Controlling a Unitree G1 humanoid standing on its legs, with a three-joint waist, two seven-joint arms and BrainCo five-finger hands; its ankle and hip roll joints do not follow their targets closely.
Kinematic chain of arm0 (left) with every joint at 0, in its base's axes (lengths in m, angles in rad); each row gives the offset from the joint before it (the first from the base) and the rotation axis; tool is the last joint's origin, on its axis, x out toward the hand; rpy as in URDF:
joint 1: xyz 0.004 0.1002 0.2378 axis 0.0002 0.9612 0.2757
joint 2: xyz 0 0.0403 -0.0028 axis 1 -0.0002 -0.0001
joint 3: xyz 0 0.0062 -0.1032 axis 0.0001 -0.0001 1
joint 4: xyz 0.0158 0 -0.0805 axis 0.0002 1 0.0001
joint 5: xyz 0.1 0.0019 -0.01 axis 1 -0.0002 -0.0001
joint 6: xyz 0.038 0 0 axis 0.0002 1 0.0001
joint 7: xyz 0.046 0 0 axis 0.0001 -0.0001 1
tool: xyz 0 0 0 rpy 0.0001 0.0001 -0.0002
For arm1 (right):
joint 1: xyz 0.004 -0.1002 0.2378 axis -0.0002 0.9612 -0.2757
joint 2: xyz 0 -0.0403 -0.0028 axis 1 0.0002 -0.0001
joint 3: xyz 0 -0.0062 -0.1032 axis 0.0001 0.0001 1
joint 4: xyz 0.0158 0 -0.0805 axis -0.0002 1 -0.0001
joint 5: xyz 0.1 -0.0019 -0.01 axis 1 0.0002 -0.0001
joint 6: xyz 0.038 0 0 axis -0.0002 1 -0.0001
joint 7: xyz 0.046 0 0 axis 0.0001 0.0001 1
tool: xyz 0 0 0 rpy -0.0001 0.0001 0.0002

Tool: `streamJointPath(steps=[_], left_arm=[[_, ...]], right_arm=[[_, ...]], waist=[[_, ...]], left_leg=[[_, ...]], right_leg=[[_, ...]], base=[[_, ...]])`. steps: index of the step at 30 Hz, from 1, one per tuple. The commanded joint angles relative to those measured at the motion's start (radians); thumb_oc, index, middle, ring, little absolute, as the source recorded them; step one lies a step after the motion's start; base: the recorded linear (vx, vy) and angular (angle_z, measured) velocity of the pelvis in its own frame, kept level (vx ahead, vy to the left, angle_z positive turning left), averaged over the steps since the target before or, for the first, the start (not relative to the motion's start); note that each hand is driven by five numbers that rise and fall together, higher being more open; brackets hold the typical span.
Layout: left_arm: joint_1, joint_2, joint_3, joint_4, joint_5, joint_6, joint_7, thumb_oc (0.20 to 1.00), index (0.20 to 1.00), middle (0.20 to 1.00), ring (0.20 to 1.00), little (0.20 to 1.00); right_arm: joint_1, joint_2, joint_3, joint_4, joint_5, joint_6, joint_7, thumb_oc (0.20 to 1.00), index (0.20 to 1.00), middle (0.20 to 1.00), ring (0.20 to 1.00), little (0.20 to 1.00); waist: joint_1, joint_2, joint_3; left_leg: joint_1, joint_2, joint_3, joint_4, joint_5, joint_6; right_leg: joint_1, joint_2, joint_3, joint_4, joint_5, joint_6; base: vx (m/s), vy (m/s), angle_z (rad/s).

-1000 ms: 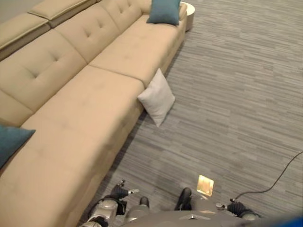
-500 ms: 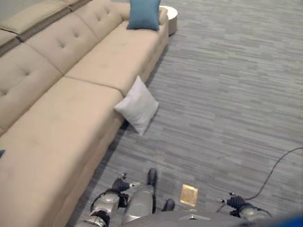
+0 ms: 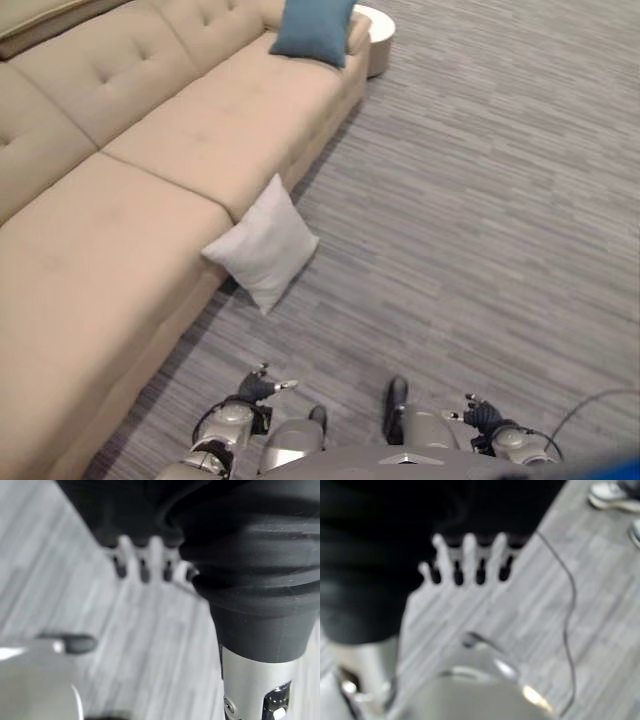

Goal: Pick up all the scattered cushions and arrange them neatly on the sofa.

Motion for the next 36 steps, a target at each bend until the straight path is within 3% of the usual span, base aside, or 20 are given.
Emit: streamJointPath(steps=[1, 4, 5, 8, 10, 11, 12, 13, 14, 16, 18, 20, 22, 23, 24, 26, 28, 29, 33, 36], left_arm=[[0.013, 0.010, -0.009, -0.011, -0.003, -0.024, 0.008, 1.000, 1.000, 1.000, 1.000, 1.000], [0.025, 0.004, -0.016, 0.009, 0.011, -0.021, 0.009, 1.000, 1.000, 1.000, 1.000, 1.000], [0.022, 0.004, -0.022, -0.003, 0.005, -0.018, 0.006, 1.000, 1.000, 1.000, 1.000, 1.000], [0.010, 0.011, -0.031, -0.008, 0.002, -0.016, 0.007, 1.000, 1.000, 1.000, 1.000, 1.000], [0.006, 0.016, -0.037, -0.011, 0.006, -0.012, 0.003, 1.000, 1.000, 1.000, 1.000, 1.000], [0.002, 0.018, -0.037, -0.012, 0.016, -0.011, 0.001, 1.000, 1.000, 1.000, 1.000, 1.000], [0.002, 0.018, -0.037, -0.012, 0.016, -0.011, 0.001, 1.000, 1.000, 1.000, 1.000, 1.000], [0.000, 0.019, -0.036, -0.010, 0.024, -0.009, 0.004, 1.000, 1.000, 1.000, 1.000, 1.000], [-0.001, 0.020, -0.029, -0.009, 0.020, -0.008, 0.003, 1.000, 1.000, 1.000, 1.000, 1.000], [0.005, 0.022, -0.011, 0.009, 0.013, -0.007, -0.001, 1.000, 1.000, 1.000, 1.000, 1.000], [0.024, 0.025, 0.013, 0.030, 0.004, -0.008, -0.001, 1.000, 1.000, 1.000, 1.000, 1.000], [0.028, 0.028, 0.016, 0.033, 0.003, -0.007, -0.001, 1.000, 1.000, 1.000, 1.000, 1.000], [0.043, 0.034, 0.032, 0.044, -0.002, -0.005, -0.010, 1.000, 1.000, 1.000, 1.000, 1.000], [0.043, 0.034, 0.032, 0.044, -0.002, -0.005, -0.010, 1.000, 1.000, 1.000, 1.000, 1.000], [0.045, 0.041, 0.037, 0.047, -0.001, -0.004, -0.014, 1.000, 1.000, 1.000, 1.000, 1.000], [0.037, 0.047, 0.032, 0.041, -0.003, -0.004, -0.013, 1.000, 1.000, 1.000, 1.000, 1.000], [0.038, 0.048, 0.025, 0.037, -0.003, -0.007, -0.011, 1.000, 1.000, 1.000, 1.000, 1.000], [0.036, 0.048, 0.024, 0.032, 0.002, -0.009, -0.010, 1.000, 1.000, 1.000, 1.000, 1.000], [0.023, 0.050, 0.026, 0.031, 0.007, -0.015, -0.007, 1.000, 1.000, 1.000, 1.000, 1.000], [0.030, 0.040, 0.028, 0.030, 0.006, -0.020, -0.004, 1.000, 1.000, 1.000, 1.000, 1.000]], right_arm=[[-0.015, -0.036, -0.019, -0.014, 0.018, -0.012, -0.006, 1.000, 1.000, 1.000, 1.000, 1.000], [-0.006, -0.034, -0.016, -0.015, 0.016, -0.015, -0.005, 1.000, 1.000, 1.000, 1.000, 1.000], [0.009, -0.047, -0.021, -0.016, 0.032, -0.020, -0.014, 1.000, 1.000, 1.000, 1.000, 1.000], [0.010, -0.049, -0.023, -0.019, 0.051, -0.024, -0.018, 1.000, 1.000, 1.000, 1.000, 1.000], [0.022, -0.048, -0.033, -0.017, 0.062, -0.022, -0.021, 1.000, 1.000, 1.000, 1.000, 1.000], [0.029, -0.046, -0.044, -0.018, 0.069, -0.021, -0.021, 1.000, 1.000, 1.000, 1.000, 1.000], [0.029, -0.047, -0.044, -0.018, 0.069, -0.022, -0.021, 1.000, 1.000, 1.000, 1.000, 1.000], [0.029, -0.042, -0.047, -0.019, 0.072, -0.022, -0.023, 1.000, 1.000, 1.000, 1.000, 1.000], [0.025, -0.040, -0.052, -0.016, 0.075, -0.019, -0.024, 1.000, 1.000, 1.000, 1.000, 1.000], [0.011, -0.035, -0.049, -0.020, 0.072, -0.018, -0.024, 1.000, 1.000, 1.000, 1.000, 1.000], [0.000, -0.026, -0.039, -0.018, 0.058, -0.018, -0.021, 1.000, 1.000, 1.000, 1.000, 1.000], [-0.004, -0.024, -0.041, -0.020, 0.056, -0.019, -0.021, 1.000, 1.000, 1.000, 1.000, 1.000], [-0.010, -0.011, -0.044, -0.035, 0.053, -0.023, -0.015, 1.000, 1.000, 1.000, 1.000, 1.000], [-0.010, -0.011, -0.044, -0.035, 0.053, -0.023, -0.015, 1.000, 1.000, 1.000, 1.000, 1.000], [-0.016, -0.009, -0.043, -0.042, 0.051, -0.023, -0.013, 1.000, 1.000, 1.000, 1.000, 1.000], [-0.025, -0.007, -0.039, -0.049, 0.054, -0.024, -0.011, 1.000, 1.000, 1.000, 1.000, 1.000], [-0.026, -0.012, -0.034, -0.068, 0.057, -0.026, -0.010, 1.000, 1.000, 1.000, 1.000, 1.000], [-0.024, -0.014, -0.028, -0.083, 0.049, -0.028, -0.010, 1.000, 1.000, 1.000, 1.000, 1.000], [-0.025, -0.012, -0.030, -0.089, 0.055, -0.026, -0.009, 1.000, 1.000, 1.000, 1.000, 1.000], [-0.017, -0.011, -0.036, -0.075, 0.047, -0.021, -0.004, 1.000, 1.000, 1.000, 1.000, 1.000]], waist=[[0.001, -0.010, -0.014], [-0.004, -0.005, -0.026], [-0.006, -0.024, -0.024], [-0.020, -0.032, -0.018], [-0.034, -0.036, -0.019], [-0.050, -0.026, -0.027], [-0.051, -0.027, -0.029], [-0.067, -0.013, -0.035], [-0.068, -0.005, -0.043], [-0.051, -0.008, -0.047], [-0.032, -0.015, -0.058], [-0.028, -0.015, -0.062], [-0.008, -0.015, -0.064], [-0.008, -0.015, -0.064], [-0.009, -0.011, -0.057], [-0.020, 0.001, -0.044], [-0.037, 0.010, -0.042], [-0.039, 0.011, -0.034], [-0.071, 0.000, -0.031], [-0.074, -0.008, -0.042]], left_leg=[[0.033, -0.070, -0.062, 0.056, 0.016, -0.072], [0.031, -0.060, -0.060, 0.090, 0.024, -0.085], [-0.051, -0.029, 0.021, 0.206, 0.055, -0.120], [-0.114, 0.011, 0.132, 0.239, 0.059, -0.123], [-0.148, 0.056, 0.264, 0.167, 0.052, -0.117], [-0.171, 0.077, 0.359, 0.082, 0.096, -0.123], [-0.170, 0.076, 0.358, 0.078, 0.100, -0.123], [-0.184, 0.097, 0.453, 0.020, 0.158, -0.134], [-0.187, 0.102, 0.481, -0.009, 0.164, -0.146], [-0.189, 0.091, 0.477, -0.042, 0.199, -0.143], [-0.169, 0.064, 0.425, -0.037, 0.168, -0.129], [-0.165, 0.063, 0.426, -0.034, 0.164, -0.126], [-0.138, 0.044, 0.404, -0.019, 0.130, -0.096], [-0.138, 0.044, 0.404, -0.019, 0.130, -0.096], [-0.113, 0.034, 0.391, -0.023, 0.118, -0.079], [-0.087, 0.031, 0.363, -0.032, 0.110, -0.069], [-0.037, 0.026, 0.337, -0.061, 0.100, -0.071], [0.005, 0.036, 0.335, -0.082, 0.086, -0.086], [0.035, 0.033, 0.295, -0.069, 0.059, -0.104], [0.073, 0.035, 0.271, -0.050, 0.022, -0.114]], right_leg=[[0.089, 0.037, -0.057, -0.050, 0.148, -0.002], [0.102, 0.039, -0.078, -0.044, 0.149, -0.016], [0.160, 0.024, -0.149, -0.078, 0.130, -0.033], [0.198, 0.016, -0.209, -0.092, 0.108, -0.045], [0.235, 0.007, -0.279, -0.114, 0.081, -0.045], [0.253, 0.014, -0.329, -0.127, 0.071, -0.044], [0.252, 0.014, -0.331, -0.128, 0.072, -0.044], [0.271, 0.024, -0.363, -0.133, 0.059, -0.041], [0.288, 0.031, -0.373, -0.140, 0.045, -0.035], [0.299, 0.034, -0.401, -0.141, 0.045, -0.038], [0.312, 0.016, -0.409, -0.110, 0.031, -0.029], [0.315, 0.006, -0.414, -0.083, 0.022, -0.027], [0.294, -0.038, -0.406, 0.056, 0.013, -0.013], [0.294, -0.038, -0.406, 0.056, 0.013, -0.013], [0.249, -0.073, -0.383, 0.186, 0.060, 0.007], [0.201, -0.072, -0.346, 0.279, 0.078, 0.005], [0.133, -0.058, -0.329, 0.244, 0.086, -0.011], [0.116, -0.094, -0.390, 0.115, 0.105, -0.009], [0.081, -0.081, -0.293, -0.055, 0.171, 0.021], [0.085, -0.095, -0.300, -0.075, 0.206, 0.039]], base=[[0.25, -0.092, 1.82], [0.21, -0.087, 0.99], [0.29, -0.197, 1.11], [0.08, -0.097, 1.47], [0.09, -0.033, 1.29], [0.10, 0.008, 1.58], [0.14, 0.034, 1.65], [0.19, 0.047, 1.04], [0.28, 0.099, 1.03], [0.20, 0.081, 0.72], [0.22, 0.102, 0.02], [0.21, 0.122, -0.01], [0.22, 0.170, 0.22], [0.20, 0.160, 0.13], [0.20, 0.152, 0.04], [0.22, 0.144, 0.23], [0.34, 0.031, 0.52], [0.40, -0.080, 0.31], [0.28, -0.097, 0.18], [0.37, -0.180, 0.49]])
